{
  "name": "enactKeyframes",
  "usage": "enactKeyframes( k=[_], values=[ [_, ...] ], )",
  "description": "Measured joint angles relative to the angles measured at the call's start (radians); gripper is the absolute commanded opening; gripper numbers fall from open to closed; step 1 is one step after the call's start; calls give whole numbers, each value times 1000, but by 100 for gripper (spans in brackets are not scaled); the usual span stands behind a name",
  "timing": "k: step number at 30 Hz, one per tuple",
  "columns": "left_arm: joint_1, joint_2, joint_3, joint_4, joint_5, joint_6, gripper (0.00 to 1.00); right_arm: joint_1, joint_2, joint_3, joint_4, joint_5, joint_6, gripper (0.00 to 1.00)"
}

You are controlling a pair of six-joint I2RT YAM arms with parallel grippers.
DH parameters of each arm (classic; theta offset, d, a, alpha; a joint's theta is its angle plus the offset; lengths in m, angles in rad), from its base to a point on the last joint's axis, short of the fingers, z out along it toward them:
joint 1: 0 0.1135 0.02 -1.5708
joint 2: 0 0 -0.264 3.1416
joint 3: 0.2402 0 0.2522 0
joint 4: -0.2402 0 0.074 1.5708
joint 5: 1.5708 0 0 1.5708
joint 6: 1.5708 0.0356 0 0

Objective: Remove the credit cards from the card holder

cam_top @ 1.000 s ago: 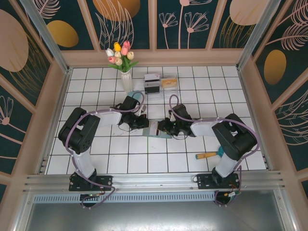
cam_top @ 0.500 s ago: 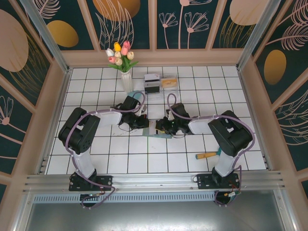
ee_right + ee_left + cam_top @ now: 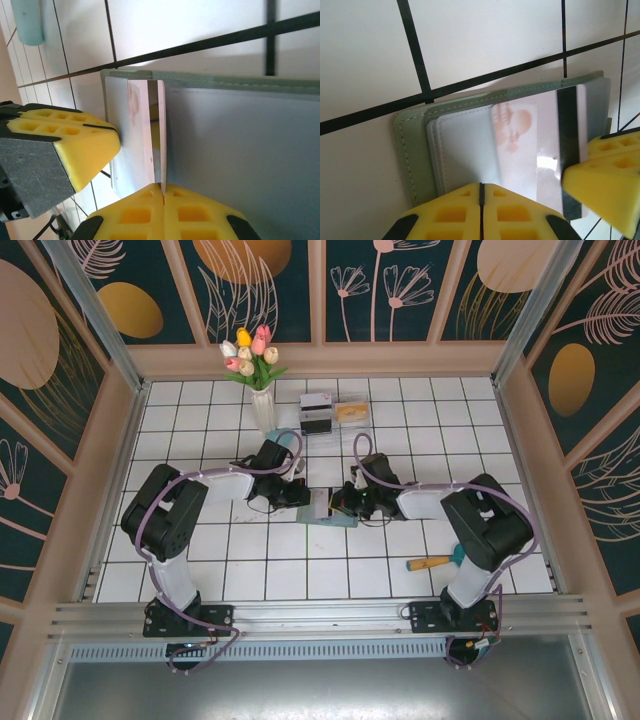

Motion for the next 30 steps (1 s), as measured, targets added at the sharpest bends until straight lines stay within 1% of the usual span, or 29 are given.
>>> enactKeyframes(
  k=[7,9,12,15,16,18,20,21,24,25,28,30],
  values=[
    [-1,-2,6,-11,-14,0,11,-35,-99,-67,-53,36,-15,3],
    [-2,-5,6,-14,-19,-1,14,-35,-132,-78,-68,47,-33,0],
    [-1,-6,24,-26,-23,-6,19,-35,-193,-87,-87,68,-69,0],
    [1,-8,71,-30,-22,-17,25,-43,-260,-93,-89,80,-113,0],
    [3,-13,92,-30,-22,-21,29,-52,-283,-93,-89,82,-127,0],
    [5,-38,129,-29,-21,-25,41,-81,-327,-93,-84,82,-159,0],
    [11,-76,158,-24,-19,-30,47,-108,-364,-94,-71,78,-189,0],
    [16,-100,169,-17,-17,-33,52,-122,-382,-94,-61,72,-208,0],
    [52,-185,177,24,8,-46,77,-150,-417,-86,-41,47,-270,0],
    [71,-212,173,43,21,-55,82,-154,-419,-73,-39,39,-294,0],
    [122,-276,149,98,38,-80,90,-156,-418,-21,-29,19,-361,0],
    [149,-299,140,117,40,-87,94,-160,-407,22,-16,1,-402,0]
  ],
)
